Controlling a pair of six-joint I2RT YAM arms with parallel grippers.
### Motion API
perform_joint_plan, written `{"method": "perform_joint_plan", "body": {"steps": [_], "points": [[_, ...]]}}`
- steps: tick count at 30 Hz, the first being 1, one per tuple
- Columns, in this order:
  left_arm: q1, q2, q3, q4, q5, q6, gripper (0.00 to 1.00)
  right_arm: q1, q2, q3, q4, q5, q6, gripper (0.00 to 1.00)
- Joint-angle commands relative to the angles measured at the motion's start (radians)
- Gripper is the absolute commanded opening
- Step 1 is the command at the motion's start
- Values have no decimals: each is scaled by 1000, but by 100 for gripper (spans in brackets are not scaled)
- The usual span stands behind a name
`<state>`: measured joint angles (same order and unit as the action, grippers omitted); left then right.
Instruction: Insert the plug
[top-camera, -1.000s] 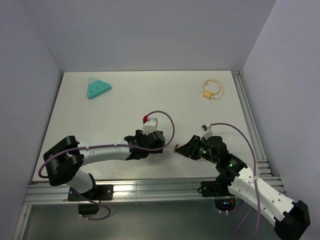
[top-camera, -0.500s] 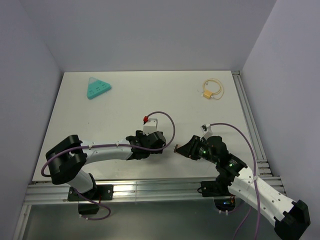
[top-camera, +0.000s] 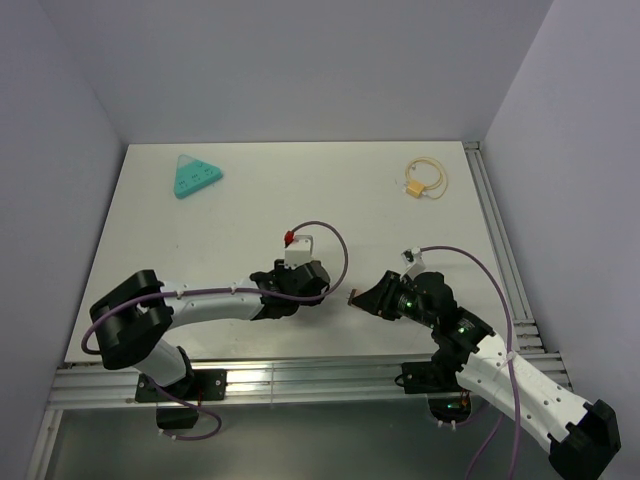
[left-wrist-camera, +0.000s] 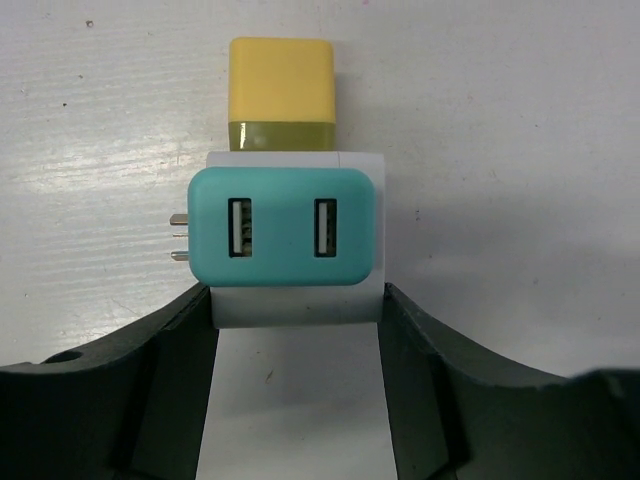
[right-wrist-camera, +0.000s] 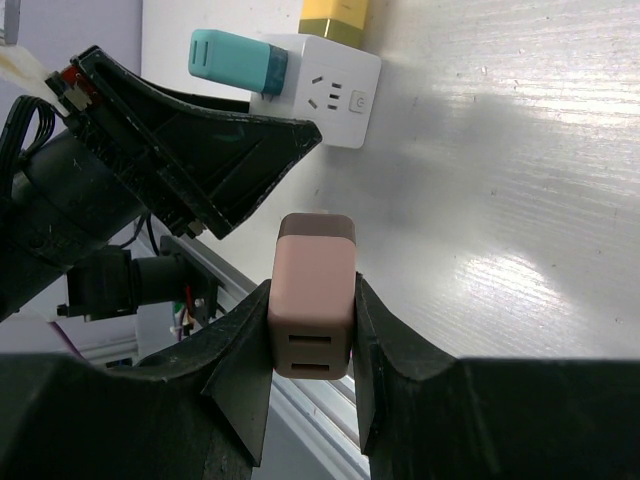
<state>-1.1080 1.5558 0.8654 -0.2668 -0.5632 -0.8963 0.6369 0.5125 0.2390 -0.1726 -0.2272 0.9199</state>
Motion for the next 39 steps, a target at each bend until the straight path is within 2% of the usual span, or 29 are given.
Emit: {"method": "perform_joint_plan", "body": {"steps": [1, 2, 9, 17, 24, 30, 39], "points": [[10, -39, -31, 60, 26, 19, 4, -6, -9, 0, 21, 11, -13, 0], [10, -43, -35, 66, 31, 22, 0, -6, -6, 3, 15, 14, -13, 0], [11, -123, -124, 175, 89, 65, 0, -6, 21, 14, 15, -4, -24, 0], [20, -200, -219, 417, 253, 154, 0, -6, 18, 59, -68, 3, -64, 0], [25, -281, -340, 628, 393, 128, 0, -6, 52, 120, -151, -3, -105, 0], [25, -342, -462, 774, 437, 65, 0, -6, 84, 158, -192, 0, -115, 0], [27, -356, -601, 1001, 508, 22, 0, -3, 198, 272, -260, 5, -136, 0]]}}
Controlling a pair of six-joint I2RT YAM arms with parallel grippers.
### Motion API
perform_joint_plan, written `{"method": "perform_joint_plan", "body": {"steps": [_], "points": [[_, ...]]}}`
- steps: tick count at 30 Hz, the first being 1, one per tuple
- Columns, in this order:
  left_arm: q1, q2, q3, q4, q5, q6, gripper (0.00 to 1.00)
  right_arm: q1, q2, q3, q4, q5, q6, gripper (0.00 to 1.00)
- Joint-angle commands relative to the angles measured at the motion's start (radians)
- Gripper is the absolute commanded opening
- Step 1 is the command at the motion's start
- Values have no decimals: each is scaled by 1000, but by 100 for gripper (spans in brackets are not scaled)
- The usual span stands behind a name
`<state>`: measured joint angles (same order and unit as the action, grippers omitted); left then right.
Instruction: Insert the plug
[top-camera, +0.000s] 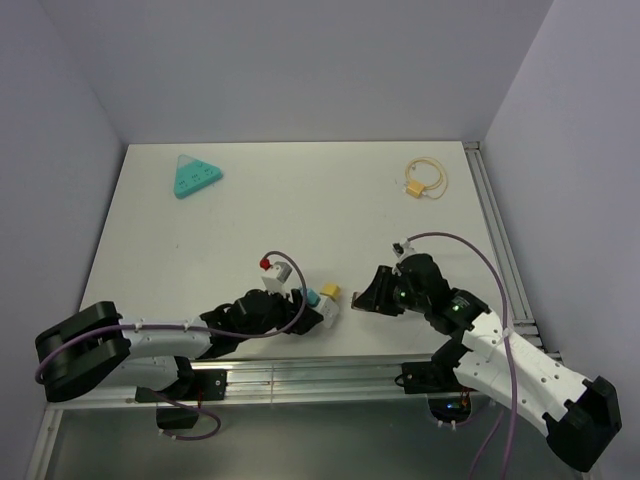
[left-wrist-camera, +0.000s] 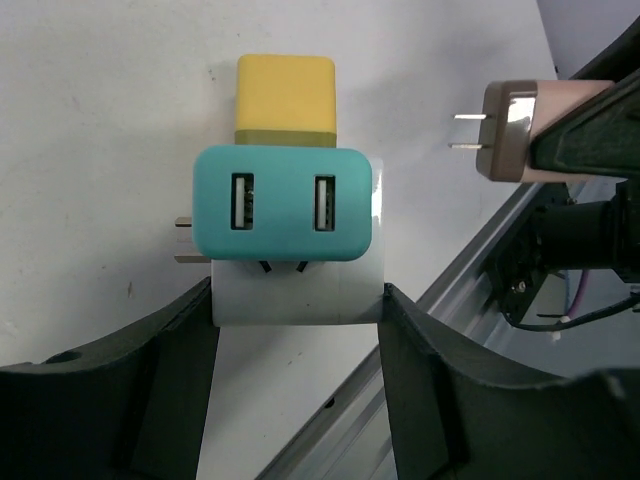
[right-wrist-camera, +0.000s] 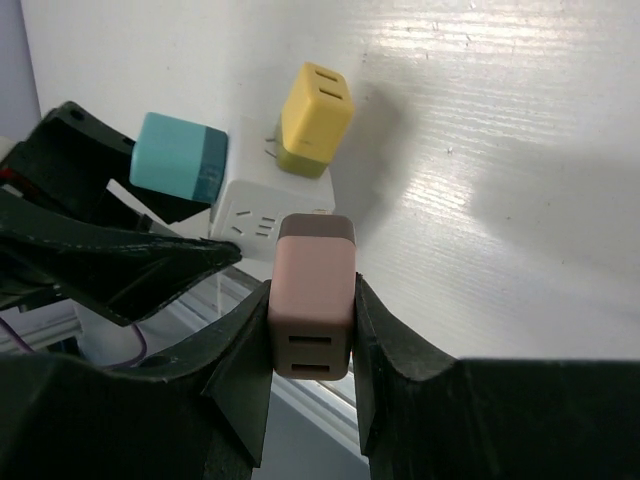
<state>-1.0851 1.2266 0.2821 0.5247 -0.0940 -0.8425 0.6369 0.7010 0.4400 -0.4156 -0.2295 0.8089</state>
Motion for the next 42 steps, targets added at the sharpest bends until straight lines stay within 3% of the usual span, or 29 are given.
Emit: {"method": "perform_joint_plan", "body": {"steps": [1, 7, 17, 25, 34, 42], "points": [[4, -27, -27, 227, 42, -39, 0, -2, 11, 91, -34, 19, -24, 0], [7, -44, -96, 319, 45, -53, 0, 24, 35, 120, -31, 44, 25, 0], [16, -98, -150, 313, -33, -171, 0, 259, 138, 178, 34, 139, 144, 0], [14, -32, -138, 285, -55, -250, 0, 270, 169, 163, 93, 96, 171, 0], [11, 105, -172, 434, -21, -277, 0, 270, 255, 163, 135, 70, 171, 0], [10, 105, -179, 434, -29, -282, 0, 265, 291, 169, 127, 78, 177, 0]]}}
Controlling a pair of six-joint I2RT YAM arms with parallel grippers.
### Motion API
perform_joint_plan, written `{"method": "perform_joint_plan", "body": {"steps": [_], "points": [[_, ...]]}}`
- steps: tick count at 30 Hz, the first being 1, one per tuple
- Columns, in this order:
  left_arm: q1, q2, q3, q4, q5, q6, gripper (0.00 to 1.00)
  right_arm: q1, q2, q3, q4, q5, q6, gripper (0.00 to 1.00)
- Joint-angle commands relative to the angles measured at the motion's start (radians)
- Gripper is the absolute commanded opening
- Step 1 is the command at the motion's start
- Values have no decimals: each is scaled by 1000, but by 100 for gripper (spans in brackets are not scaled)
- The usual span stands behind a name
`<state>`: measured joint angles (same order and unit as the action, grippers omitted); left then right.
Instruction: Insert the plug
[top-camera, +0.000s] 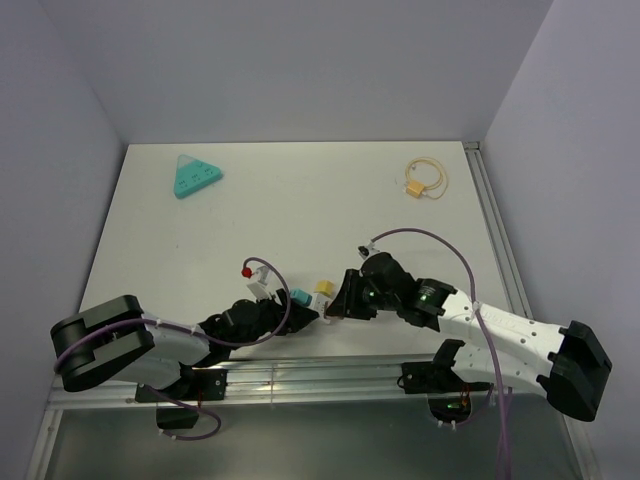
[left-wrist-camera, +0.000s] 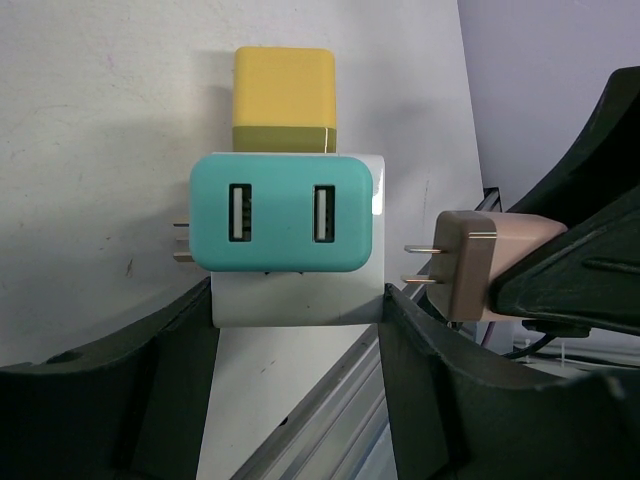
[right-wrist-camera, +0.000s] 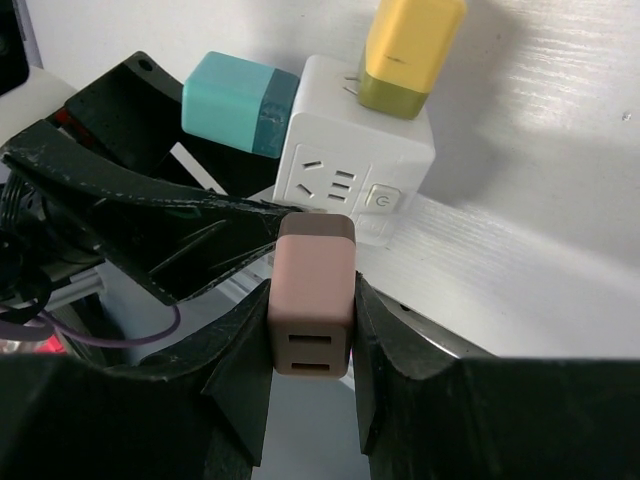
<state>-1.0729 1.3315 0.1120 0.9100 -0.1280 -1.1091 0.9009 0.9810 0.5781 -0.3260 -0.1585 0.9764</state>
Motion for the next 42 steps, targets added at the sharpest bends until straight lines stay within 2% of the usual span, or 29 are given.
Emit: {"method": "perform_joint_plan", "body": {"steps": [1, 19, 42], "points": [[-2, -2, -9, 46, 5, -17, 0, 1, 18, 32, 38, 8, 13, 0], [-2, 26, -8, 67, 21, -26, 0, -46, 67, 40, 65, -36, 22, 0], [-2, 35, 0, 66, 36, -38, 0, -72, 84, 22, 74, 13, 10, 0]]}}
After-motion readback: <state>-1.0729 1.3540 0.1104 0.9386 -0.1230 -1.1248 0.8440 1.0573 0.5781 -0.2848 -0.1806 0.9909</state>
